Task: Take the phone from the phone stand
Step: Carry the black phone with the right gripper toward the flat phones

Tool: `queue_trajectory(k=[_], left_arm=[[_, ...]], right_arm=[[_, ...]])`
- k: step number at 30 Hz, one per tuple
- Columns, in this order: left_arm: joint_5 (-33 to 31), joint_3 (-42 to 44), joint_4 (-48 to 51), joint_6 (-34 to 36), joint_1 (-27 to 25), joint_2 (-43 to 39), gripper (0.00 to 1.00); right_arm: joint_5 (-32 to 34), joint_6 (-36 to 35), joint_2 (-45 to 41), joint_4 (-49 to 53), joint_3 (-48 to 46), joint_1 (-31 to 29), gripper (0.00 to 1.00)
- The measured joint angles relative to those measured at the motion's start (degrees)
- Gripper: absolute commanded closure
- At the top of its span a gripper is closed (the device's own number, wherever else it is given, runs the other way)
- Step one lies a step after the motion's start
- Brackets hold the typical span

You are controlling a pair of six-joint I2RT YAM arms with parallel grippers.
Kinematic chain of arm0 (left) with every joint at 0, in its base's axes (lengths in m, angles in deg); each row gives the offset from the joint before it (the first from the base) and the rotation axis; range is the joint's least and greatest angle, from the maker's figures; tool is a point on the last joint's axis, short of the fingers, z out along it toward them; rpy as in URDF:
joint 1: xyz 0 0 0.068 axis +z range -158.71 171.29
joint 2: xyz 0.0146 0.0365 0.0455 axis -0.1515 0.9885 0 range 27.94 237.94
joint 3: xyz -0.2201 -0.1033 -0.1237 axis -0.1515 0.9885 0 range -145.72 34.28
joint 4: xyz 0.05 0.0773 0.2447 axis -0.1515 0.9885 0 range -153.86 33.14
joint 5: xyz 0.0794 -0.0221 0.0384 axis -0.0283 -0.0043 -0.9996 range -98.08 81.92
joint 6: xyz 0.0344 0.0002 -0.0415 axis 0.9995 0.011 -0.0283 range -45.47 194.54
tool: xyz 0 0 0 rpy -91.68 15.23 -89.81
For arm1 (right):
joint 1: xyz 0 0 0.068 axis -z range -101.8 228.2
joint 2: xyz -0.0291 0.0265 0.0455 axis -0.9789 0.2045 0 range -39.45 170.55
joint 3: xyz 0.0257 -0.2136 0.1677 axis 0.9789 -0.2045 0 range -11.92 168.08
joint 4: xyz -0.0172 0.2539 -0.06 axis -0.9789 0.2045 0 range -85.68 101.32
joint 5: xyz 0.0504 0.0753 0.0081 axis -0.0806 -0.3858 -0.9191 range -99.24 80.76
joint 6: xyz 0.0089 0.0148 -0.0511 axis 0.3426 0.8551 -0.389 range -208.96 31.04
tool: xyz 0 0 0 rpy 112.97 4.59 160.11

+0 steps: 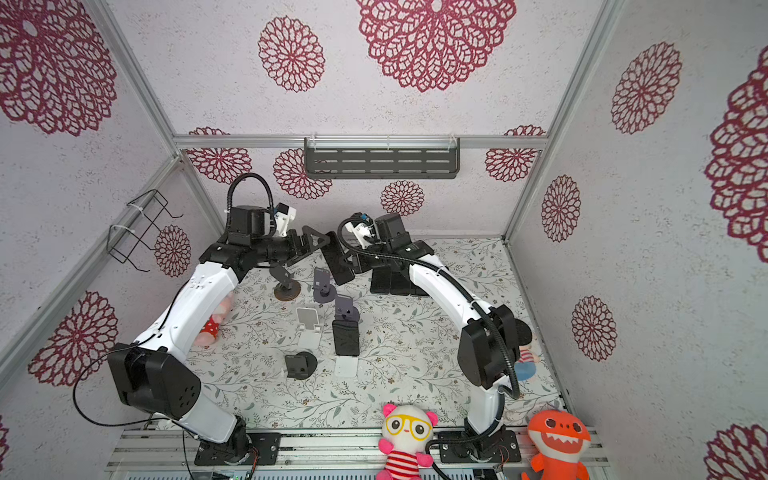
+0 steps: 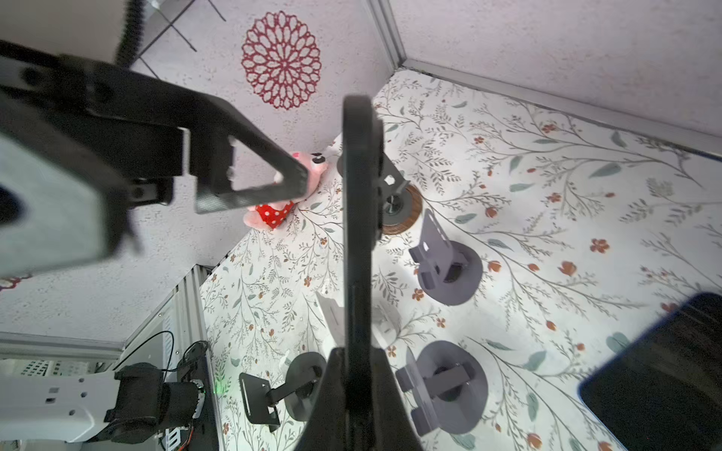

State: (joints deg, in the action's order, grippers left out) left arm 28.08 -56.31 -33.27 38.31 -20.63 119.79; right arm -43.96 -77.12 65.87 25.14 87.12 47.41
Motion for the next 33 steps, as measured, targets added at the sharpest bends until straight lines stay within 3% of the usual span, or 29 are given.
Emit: queue_trajectory(k=[6, 13, 20, 26, 33], left_arm=[[-2.71, 0.85, 0.48, 1.97, 0.09, -1.75, 0.03], [-4.37, 6.16, 0.35, 2.32, 0.07, -3.89, 0.02], [-10.29, 12.94, 0.57, 1.92, -2.49, -9.55, 0.03], [-15.26, 18.27, 0.7, 1.29, -5.38, -16.48, 0.02], [-21.18, 22.32, 1.14, 0.37, -9.27, -17.35, 0.02]], right_arm=[[0.55, -1.03, -4.79, 1.77, -5.68, 7.87, 1.0], [1.84, -4.39, -11.06, 6.08, -13.0, 24.09, 1.0], [3.58, -8.24, -11.26, 10.49, -16.09, 38.01, 1.0], [5.75, -10.86, -8.9, 13.27, -14.21, 45.77, 1.0], [9.22, -13.05, -1.46, 15.56, -9.55, 49.48, 1.0]])
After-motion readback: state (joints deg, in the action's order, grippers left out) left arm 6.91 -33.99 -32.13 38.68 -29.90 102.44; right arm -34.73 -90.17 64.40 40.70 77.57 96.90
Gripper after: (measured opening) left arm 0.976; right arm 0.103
